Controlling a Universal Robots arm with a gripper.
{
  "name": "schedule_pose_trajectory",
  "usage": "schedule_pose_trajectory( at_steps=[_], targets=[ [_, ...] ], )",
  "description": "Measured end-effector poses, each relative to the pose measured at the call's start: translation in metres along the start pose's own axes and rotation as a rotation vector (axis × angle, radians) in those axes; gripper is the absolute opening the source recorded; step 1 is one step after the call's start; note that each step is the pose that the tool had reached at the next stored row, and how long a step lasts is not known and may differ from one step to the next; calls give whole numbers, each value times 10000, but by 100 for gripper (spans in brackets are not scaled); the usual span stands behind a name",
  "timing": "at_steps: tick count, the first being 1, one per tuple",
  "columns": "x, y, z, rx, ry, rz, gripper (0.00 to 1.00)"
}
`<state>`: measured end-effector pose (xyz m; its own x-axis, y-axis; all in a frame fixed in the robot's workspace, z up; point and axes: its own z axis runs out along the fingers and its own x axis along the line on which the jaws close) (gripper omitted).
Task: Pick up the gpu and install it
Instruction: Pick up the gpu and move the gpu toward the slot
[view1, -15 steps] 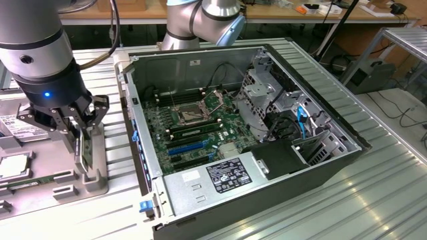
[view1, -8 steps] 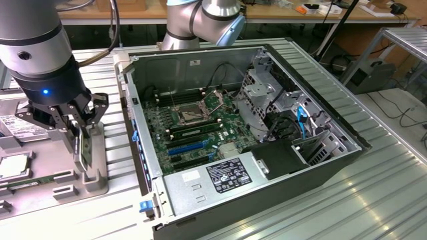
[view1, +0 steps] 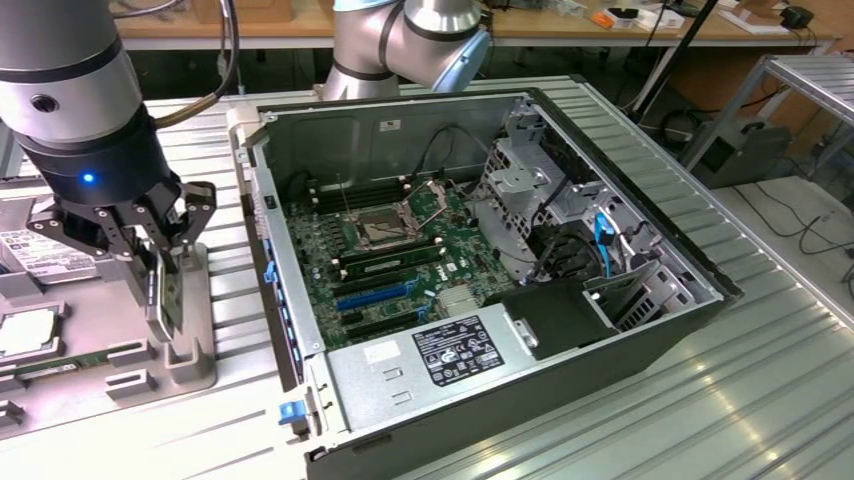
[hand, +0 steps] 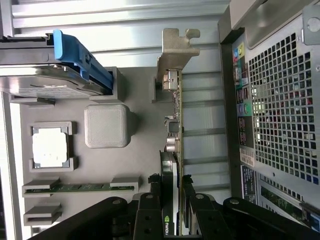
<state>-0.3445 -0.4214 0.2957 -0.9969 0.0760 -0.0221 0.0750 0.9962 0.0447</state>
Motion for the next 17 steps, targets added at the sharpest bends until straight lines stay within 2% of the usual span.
schedule_pose_trajectory(
  at_steps=[17],
  targets=[
    [-3,7,-149,1,11,0,27]
  ],
)
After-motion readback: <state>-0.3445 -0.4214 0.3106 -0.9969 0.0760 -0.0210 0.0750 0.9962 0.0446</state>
